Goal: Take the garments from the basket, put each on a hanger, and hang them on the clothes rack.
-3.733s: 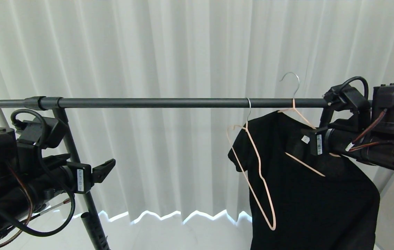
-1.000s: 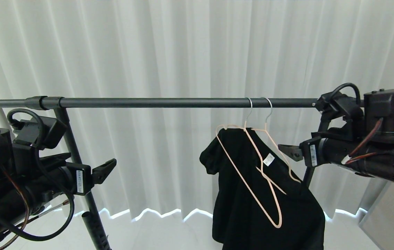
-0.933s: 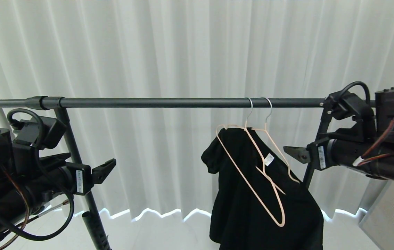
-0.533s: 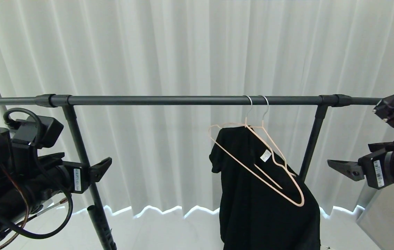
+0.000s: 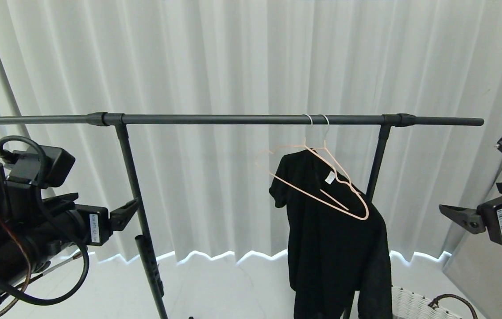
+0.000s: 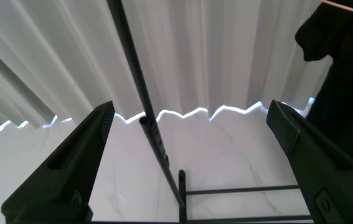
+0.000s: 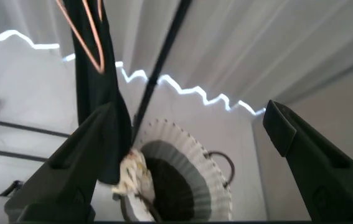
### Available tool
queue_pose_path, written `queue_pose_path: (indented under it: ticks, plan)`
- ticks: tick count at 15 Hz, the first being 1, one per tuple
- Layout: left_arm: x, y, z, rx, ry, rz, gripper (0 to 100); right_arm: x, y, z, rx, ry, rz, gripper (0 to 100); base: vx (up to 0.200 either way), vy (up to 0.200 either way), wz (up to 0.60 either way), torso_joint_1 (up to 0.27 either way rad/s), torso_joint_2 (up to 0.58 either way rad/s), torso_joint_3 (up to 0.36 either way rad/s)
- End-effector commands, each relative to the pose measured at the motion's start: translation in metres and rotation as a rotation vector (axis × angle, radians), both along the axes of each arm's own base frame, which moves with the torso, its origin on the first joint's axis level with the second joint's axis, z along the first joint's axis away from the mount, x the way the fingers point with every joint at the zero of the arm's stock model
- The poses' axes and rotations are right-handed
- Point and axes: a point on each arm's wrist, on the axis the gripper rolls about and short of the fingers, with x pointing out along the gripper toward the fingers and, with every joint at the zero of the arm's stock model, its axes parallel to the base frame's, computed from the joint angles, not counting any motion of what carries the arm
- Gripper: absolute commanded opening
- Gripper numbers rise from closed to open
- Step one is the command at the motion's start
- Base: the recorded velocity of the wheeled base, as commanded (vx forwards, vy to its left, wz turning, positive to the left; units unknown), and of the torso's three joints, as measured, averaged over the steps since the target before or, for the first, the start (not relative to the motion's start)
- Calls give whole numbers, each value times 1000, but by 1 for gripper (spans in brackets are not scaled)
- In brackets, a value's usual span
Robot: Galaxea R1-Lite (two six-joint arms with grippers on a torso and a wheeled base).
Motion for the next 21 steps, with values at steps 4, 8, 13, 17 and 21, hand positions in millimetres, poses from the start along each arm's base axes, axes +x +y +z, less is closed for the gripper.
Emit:
queue_pose_path:
  ticks: [4, 8, 13, 17, 21]
  plan:
    - [-3, 1, 1, -1, -9, 0, 100, -8, -10, -7, -27, 2, -52, 100, -200, 0, 0, 2, 2, 4]
    - [-3, 0, 1, -3, -9, -1, 100, -15, -21, -16, -70, 9, -117, 100, -100, 0, 0, 0, 0, 2]
    - [-16, 3, -7, 2, 8, 0, 100, -35, -37, -24, -103, -8, -162, 100, 0, 0, 0, 0, 0, 0]
    - [-15, 11, -7, 1, 5, 45, 100, -40, -40, -23, -101, -24, -174, 100, 0, 0, 0, -51, 122, 68]
    - [-18, 13, -5, 4, -10, 67, 100, -41, -41, -26, -111, -17, -180, 100, 0, 0, 0, -199, 461, 255]
